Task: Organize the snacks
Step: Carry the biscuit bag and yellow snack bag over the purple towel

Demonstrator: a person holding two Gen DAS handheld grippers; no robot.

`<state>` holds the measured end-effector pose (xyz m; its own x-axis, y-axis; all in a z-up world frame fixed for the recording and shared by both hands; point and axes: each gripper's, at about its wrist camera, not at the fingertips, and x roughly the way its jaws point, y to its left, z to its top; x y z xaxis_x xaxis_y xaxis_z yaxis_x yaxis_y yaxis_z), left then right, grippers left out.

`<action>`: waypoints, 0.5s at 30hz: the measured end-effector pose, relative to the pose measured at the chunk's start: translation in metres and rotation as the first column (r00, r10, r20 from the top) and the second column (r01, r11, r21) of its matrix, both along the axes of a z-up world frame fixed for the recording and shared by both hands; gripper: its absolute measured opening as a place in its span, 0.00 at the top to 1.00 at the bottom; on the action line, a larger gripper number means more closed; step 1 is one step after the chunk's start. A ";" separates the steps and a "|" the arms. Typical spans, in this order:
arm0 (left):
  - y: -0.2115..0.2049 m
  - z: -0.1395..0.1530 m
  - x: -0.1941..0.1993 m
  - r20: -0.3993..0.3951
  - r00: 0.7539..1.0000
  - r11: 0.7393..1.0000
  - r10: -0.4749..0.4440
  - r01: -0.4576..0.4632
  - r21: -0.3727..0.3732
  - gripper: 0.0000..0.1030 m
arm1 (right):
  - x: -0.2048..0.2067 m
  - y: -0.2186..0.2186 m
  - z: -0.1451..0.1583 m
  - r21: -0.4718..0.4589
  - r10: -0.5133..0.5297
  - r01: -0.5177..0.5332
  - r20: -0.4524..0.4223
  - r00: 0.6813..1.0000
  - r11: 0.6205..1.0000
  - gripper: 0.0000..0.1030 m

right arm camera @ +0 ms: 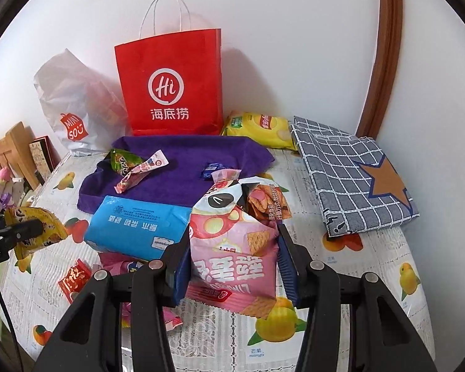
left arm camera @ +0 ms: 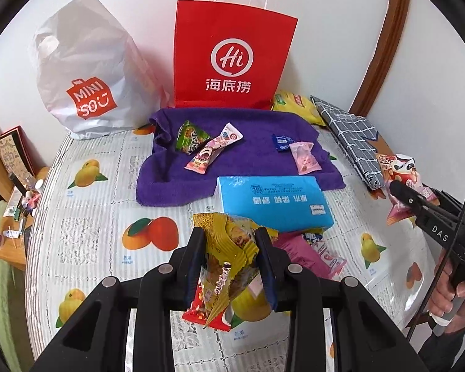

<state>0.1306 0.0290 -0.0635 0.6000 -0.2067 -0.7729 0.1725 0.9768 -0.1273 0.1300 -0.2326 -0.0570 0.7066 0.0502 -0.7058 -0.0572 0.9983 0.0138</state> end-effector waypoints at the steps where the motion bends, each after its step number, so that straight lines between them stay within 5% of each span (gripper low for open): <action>1: 0.000 0.001 0.001 0.003 1.000 1.000 0.001 -0.001 -0.001 0.69 | 0.000 0.001 0.001 0.001 0.003 -0.003 0.001 1.000 1.000 0.53; 15: 0.007 0.017 0.015 0.025 0.999 0.999 0.028 -0.027 -0.037 0.69 | 0.008 0.013 0.011 0.000 0.020 -0.020 0.023 1.000 1.000 0.53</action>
<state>0.1457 0.0356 -0.0469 0.6250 -0.2179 -0.7496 0.1489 0.9759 -0.1595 0.1384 -0.2195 -0.0464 0.7212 0.0644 -0.6897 -0.0774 0.9969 0.0121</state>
